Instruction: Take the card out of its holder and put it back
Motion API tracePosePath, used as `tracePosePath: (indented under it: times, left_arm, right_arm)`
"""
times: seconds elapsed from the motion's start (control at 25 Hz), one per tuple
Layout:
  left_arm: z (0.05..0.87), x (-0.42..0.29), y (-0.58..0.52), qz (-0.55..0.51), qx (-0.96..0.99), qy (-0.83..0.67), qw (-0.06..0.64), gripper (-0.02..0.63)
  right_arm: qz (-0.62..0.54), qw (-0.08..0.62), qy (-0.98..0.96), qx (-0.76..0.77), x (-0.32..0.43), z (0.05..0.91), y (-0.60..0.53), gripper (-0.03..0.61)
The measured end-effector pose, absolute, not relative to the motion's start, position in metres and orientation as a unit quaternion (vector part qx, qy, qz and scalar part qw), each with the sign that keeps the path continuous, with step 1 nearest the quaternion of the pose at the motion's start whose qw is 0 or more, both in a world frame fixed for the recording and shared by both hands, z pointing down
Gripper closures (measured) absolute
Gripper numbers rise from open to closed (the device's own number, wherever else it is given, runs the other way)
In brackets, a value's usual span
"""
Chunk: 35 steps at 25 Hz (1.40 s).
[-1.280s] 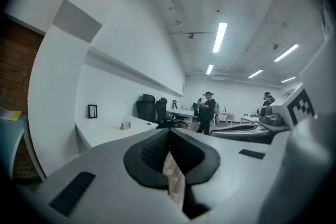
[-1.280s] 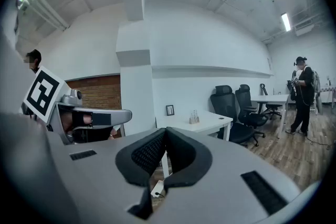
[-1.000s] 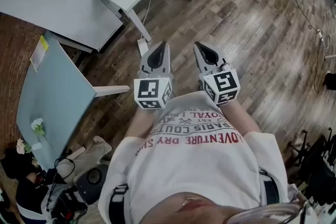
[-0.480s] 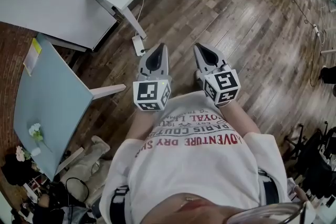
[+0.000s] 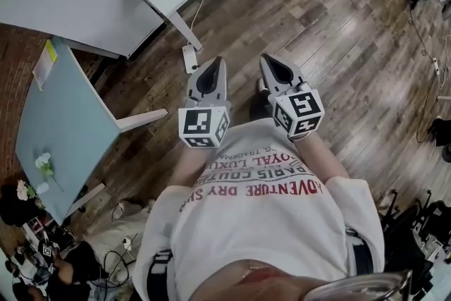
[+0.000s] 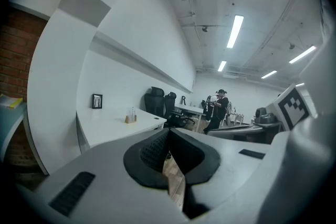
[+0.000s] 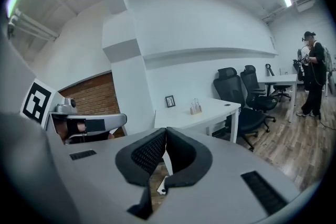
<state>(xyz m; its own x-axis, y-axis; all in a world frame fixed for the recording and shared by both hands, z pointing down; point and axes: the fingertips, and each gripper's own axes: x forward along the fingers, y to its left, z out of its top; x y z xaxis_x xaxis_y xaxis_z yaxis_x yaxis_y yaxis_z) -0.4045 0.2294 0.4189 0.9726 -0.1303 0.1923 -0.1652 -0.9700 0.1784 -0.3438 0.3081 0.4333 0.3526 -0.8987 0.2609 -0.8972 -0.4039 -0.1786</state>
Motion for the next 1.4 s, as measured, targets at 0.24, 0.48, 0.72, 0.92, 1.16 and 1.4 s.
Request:
tracePosePath:
  times: [0.24, 0.48, 0.72, 0.92, 1.16, 1.4]
  left_arm:
    - [0.403, -0.326, 0.221, 0.087, 0.986, -0.106, 0.090, 0.589]
    - [0.407, -0.242, 0.220, 0.088, 0.983, -0.131, 0.094, 0.589]
    - [0.410, -0.186, 0.221, 0.090, 0.980, -0.145, 0.099, 0.589]
    - [0.425, -0.163, 0.208, 0.110, 0.976, -0.157, 0.107, 0.589]
    - [0.432, -0.130, 0.173, 0.111, 0.975, -0.161, 0.108, 0.589]
    - [0.426, -0.079, 0.119, 0.098, 0.977, -0.153, 0.110, 0.589]
  right_arm:
    - [-0.159, -0.006, 0.590, -0.791, -0.264, 0.420, 0.289, 0.552]
    - [-0.175, -0.009, 0.602, -0.779, -0.171, 0.426, 0.292, 0.552]
    - [-0.189, -0.010, 0.603, -0.775, -0.105, 0.435, 0.299, 0.552]
    - [-0.212, -0.016, 0.602, -0.770, -0.076, 0.459, 0.293, 0.552]
    - [-0.216, -0.023, 0.605, -0.766, -0.046, 0.471, 0.266, 0.552]
    - [-0.211, -0.032, 0.602, -0.769, 0.002, 0.468, 0.217, 0.552]
